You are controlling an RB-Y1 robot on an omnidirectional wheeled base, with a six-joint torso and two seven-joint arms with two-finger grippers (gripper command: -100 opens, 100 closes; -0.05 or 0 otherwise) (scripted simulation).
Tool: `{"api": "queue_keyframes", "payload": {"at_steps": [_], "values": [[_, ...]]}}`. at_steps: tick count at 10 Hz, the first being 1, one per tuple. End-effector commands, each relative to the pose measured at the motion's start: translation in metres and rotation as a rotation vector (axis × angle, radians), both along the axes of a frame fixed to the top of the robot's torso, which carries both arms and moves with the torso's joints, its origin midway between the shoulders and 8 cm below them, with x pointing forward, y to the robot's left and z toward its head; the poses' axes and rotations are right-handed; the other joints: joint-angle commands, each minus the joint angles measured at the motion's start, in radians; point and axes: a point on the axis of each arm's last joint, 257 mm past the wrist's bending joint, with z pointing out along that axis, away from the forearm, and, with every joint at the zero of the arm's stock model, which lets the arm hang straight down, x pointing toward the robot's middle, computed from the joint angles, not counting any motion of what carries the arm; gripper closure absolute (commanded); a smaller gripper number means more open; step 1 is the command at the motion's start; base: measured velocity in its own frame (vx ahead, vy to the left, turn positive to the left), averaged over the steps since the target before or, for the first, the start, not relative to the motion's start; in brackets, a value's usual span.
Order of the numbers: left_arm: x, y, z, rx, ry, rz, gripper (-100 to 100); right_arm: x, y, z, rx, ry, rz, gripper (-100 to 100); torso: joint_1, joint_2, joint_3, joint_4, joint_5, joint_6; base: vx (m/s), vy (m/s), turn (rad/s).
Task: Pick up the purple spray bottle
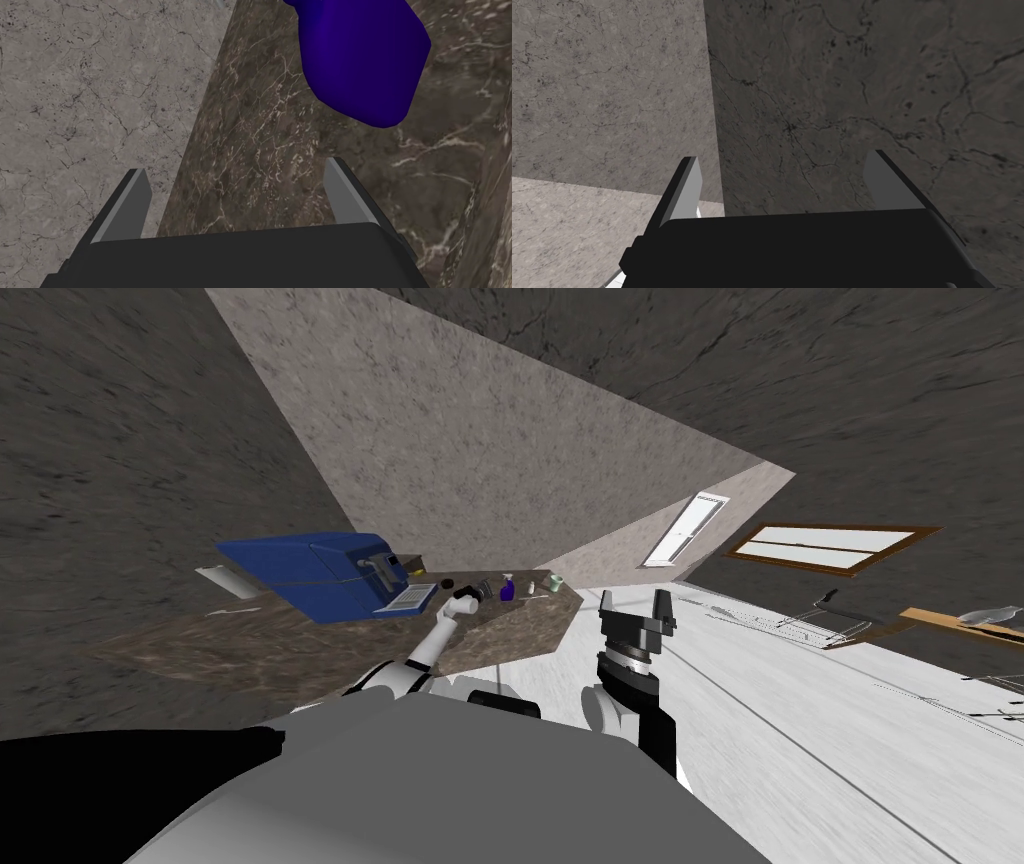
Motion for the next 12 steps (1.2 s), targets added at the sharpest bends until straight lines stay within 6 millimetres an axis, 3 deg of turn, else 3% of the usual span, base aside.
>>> {"api": "queue_keyframes", "payload": {"at_steps": [1, 7, 12], "values": [[0.004, -0.008, -0.011, -0.016, 0.059, -0.011, -100, 0.000, 0.000, 0.000, 0.000, 0.000, 0.000, 0, 0.000, 0.000, 0.000, 0.000, 0.000, 0.000, -0.020, 0.088, -0.053], [0.019, -0.039, -0.024, -0.117, 0.229, -0.048, -100, 0.000, 0.000, 0.000, 0.000, 0.000, 0.000, 0, -0.003, -0.001, -0.001, 0.000, -0.001, 0.000, 0.004, 0.071, -0.063], [0.019, -0.064, -0.039, -0.169, 0.385, -0.080, -100, 0.000, 0.000, 0.000, 0.000, 0.000, 0.000, 0, -0.002, -0.003, -0.002, -0.001, 0.000, 0.000, 0.016, 0.080, -0.064]]}}
